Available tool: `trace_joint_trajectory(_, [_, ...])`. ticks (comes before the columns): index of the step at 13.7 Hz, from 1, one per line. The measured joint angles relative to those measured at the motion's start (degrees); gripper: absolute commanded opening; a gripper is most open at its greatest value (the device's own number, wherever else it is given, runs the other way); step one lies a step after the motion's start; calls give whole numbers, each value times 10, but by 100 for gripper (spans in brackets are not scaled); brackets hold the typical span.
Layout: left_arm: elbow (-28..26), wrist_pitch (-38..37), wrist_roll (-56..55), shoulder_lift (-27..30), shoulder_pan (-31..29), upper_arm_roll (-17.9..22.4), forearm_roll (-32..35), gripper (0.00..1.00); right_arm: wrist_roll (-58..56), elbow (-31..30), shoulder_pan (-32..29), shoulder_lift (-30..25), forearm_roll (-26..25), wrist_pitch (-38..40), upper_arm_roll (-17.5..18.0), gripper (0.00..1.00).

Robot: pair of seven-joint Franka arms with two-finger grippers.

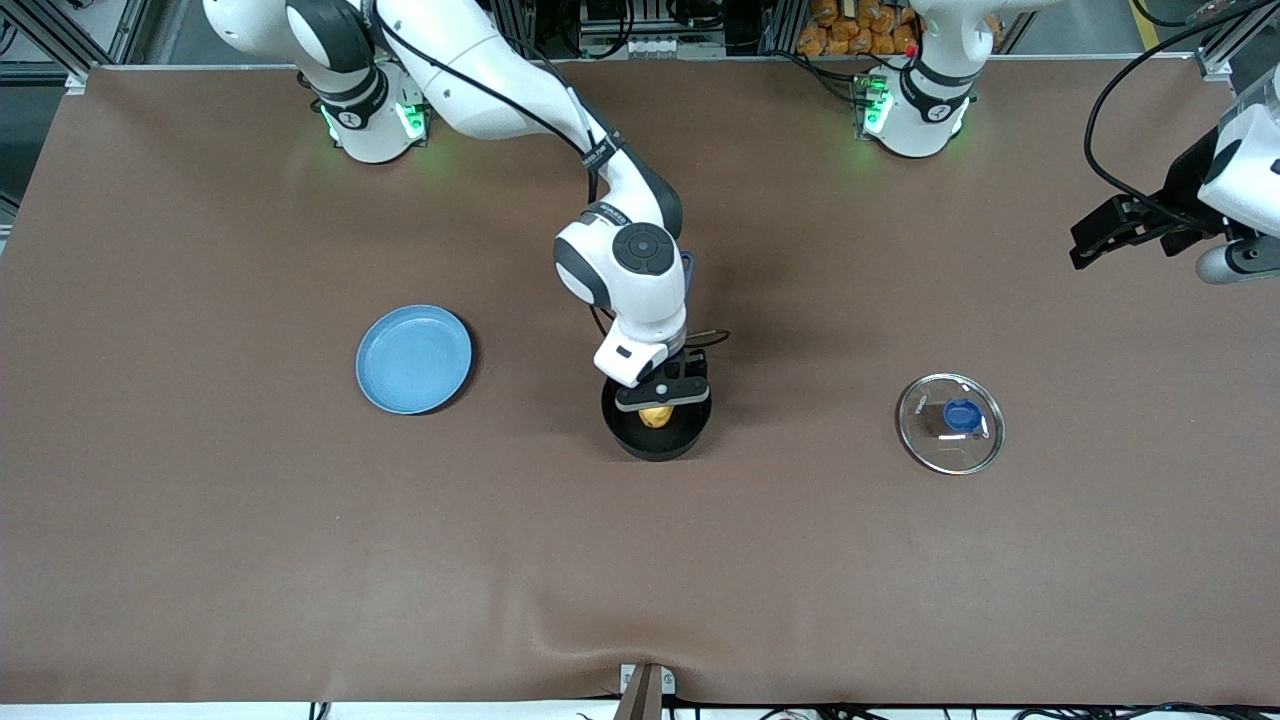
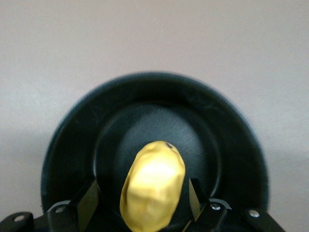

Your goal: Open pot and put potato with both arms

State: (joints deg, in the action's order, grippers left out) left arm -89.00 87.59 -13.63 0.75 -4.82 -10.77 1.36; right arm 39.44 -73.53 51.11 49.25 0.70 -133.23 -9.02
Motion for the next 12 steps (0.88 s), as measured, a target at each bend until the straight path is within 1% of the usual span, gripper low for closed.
trace_joint_trajectory(1, [0,0,0,0,0,0,0,100,1,4,-3,-11,0,19,-2,86])
trace_joint_trajectory(3, [0,0,0,0,0,0,0,100,4,12,-14,-48,1,72,-2,100])
trace_joint_trajectory(5, [1,0,0,0,0,0,0,100,4,15,-31,-111,1,150,8,100])
trace_joint_trajectory(10, [5,0,0,0,0,0,0,100,2,-2,-122,-301,0,365,85,100])
trace_joint_trajectory(12, [7,0,0,1,0,0,0,100,-19,-14,-177,-363,-1,435,119,100])
